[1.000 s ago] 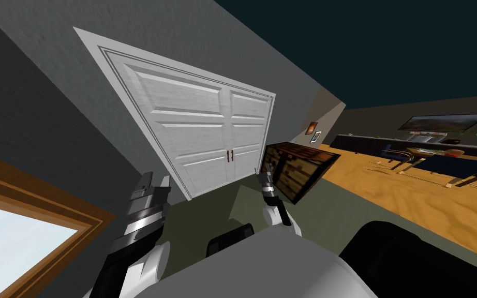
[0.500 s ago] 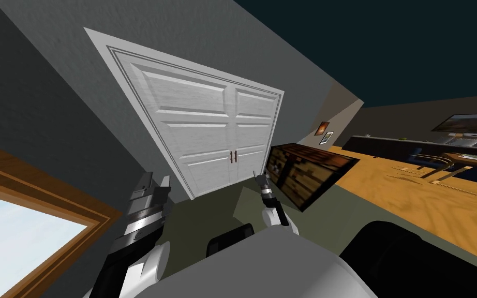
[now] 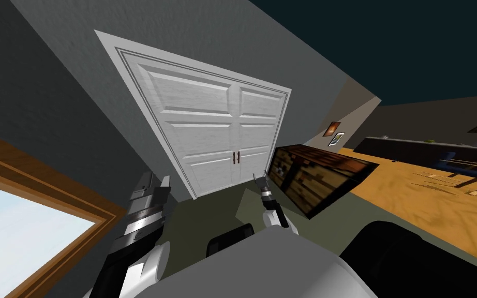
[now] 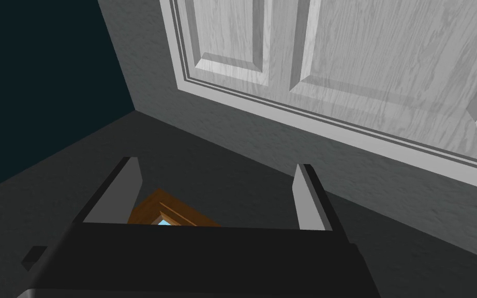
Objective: Pull the door open
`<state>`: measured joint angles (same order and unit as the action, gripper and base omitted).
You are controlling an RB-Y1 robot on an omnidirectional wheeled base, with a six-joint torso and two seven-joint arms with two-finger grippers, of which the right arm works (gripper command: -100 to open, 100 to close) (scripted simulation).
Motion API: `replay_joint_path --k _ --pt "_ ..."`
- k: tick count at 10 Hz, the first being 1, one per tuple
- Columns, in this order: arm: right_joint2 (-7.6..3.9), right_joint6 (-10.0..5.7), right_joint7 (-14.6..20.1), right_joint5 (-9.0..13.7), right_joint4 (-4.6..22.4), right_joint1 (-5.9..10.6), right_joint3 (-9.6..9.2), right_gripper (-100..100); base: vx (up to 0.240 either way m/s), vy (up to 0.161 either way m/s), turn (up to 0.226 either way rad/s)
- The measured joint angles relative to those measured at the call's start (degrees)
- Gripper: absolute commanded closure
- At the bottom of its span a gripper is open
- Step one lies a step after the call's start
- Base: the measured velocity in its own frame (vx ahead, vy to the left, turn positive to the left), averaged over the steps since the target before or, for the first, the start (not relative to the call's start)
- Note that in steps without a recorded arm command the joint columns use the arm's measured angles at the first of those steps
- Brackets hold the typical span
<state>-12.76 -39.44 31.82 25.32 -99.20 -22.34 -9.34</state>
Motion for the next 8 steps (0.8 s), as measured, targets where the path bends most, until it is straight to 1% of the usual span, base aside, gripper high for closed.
replay_joint_path --k 2,3,4,6,7,8 --pt "-1.08 -1.1 3.2 1.7 3.1 0.48 -0.91 -100 0.101 0.003 0.129" --pt "-1.43 -1.58 4.8 2.6 4.5 0.65 -1.48 -100 0.103 -0.006 0.132" --pt "-1.79 -2.13 6.3 3.5 6.7 1.52 -1.98 -100 0.11 -0.001 0.118" --pt "-3.09 -3.68 9.9 5.3 10.3 2.04 -2.97 -100 0.111 -0.017 0.122" --pt "-3.8 -4.08 11.7 6.3 11.3 1.91 -3.35 -100 0.108 -0.014 0.123" --pt "-4.16 -4.27 13.3 7.2 12.4 2.12 -3.79 -100 0.1 -0.006 0.111"
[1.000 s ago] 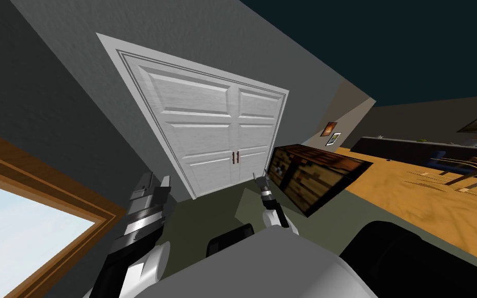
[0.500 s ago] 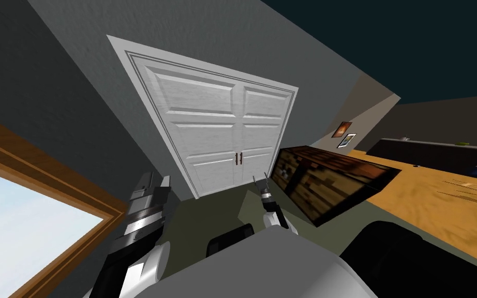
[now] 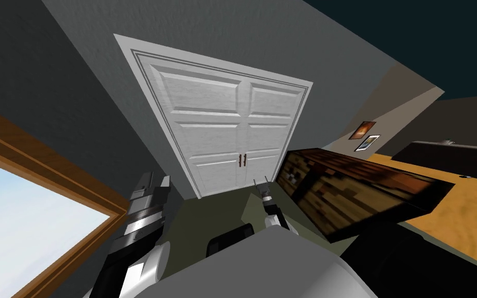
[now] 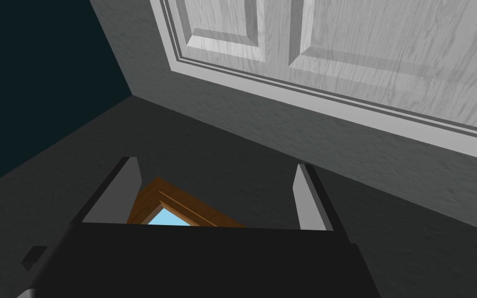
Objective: Pull the door open
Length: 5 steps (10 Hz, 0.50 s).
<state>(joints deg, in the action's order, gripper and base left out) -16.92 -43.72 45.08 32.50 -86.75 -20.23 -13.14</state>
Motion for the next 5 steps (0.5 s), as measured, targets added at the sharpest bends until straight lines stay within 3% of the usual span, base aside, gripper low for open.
replay_joint_path --k 5 --pt "-2.14 -2.39 7.3 3.6 6.8 1.33 -1.98 -100 0.084 -0.005 0.1"
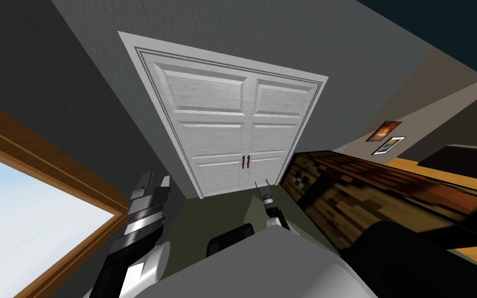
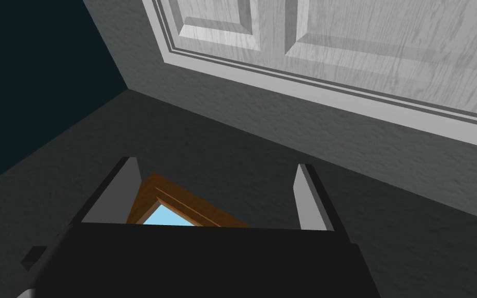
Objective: Pull the door open
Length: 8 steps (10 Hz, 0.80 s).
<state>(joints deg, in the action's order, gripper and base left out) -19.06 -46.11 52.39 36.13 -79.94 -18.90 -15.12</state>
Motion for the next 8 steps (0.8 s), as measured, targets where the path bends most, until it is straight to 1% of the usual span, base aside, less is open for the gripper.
replay_joint_path --k 1,2,3,4,5,7,8 --pt "-0.29 -0.38 1.3 0.7 1.2 0.15 -0.43 -100 0.101 -0.015 0.13" --pt "-0.91 -0.55 2.7 1.7 2.0 0.16 -0.72 -100 0.09 -0.017 0.126" --pt "-1.47 -1.11 4.3 2.5 3.4 0.29 -1.2 -100 0.104 -0.009 0.114" --pt "-1.81 -1.41 5.7 3.3 4.4 0.49 -1.58 -100 0.079 -0.009 0.018" --pt "-1.93 -1.65 6.5 3.7 5.3 0.8 -1.81 -100 0.062 -0.018 0.044" --pt "-2.74 -2.5 8.8 4.9 7.8 1.4 -2.42 -100 0.09 -0.014 0.116" --pt "-3.09 -3.2 10.4 5.6 9.7 1.91 -2.92 -100 0.098 -0.014 0.112"
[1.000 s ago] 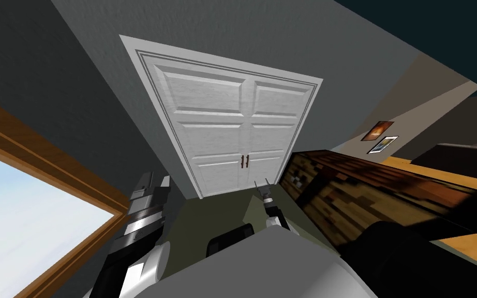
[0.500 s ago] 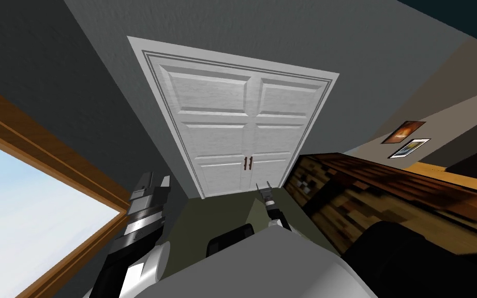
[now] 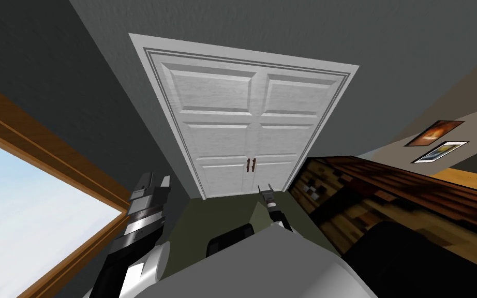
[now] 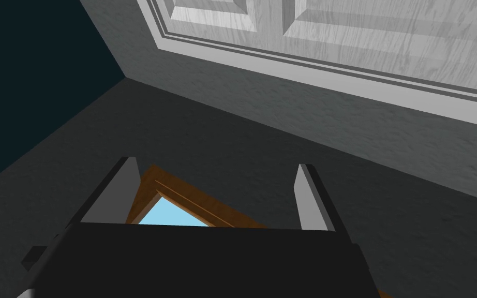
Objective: Pull the door open
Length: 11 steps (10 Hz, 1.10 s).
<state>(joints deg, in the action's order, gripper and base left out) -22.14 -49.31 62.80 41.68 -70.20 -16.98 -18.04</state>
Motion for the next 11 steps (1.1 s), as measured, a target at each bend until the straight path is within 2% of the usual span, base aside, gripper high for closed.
replay_joint_path --k 1,5,7,11 --pt "-0.42 -0.76 1.6 0.7 1.8 0.43 -0.49 -100 0.093 -0.013 0.096" --pt "-2.0 -2.17 6.6 3.5 5.6 0.85 -1.82 -100 0.102 -0.029 0.096" --pt "-2.57 -3.03 9.0 4.6 8.3 1.66 -2.53 -100 0.1 -0.037 0.084" --pt "-3.91 -4.16 12.9 6.8 11.6 2.34 -3.53 -100 0.094 -0.033 0.081"
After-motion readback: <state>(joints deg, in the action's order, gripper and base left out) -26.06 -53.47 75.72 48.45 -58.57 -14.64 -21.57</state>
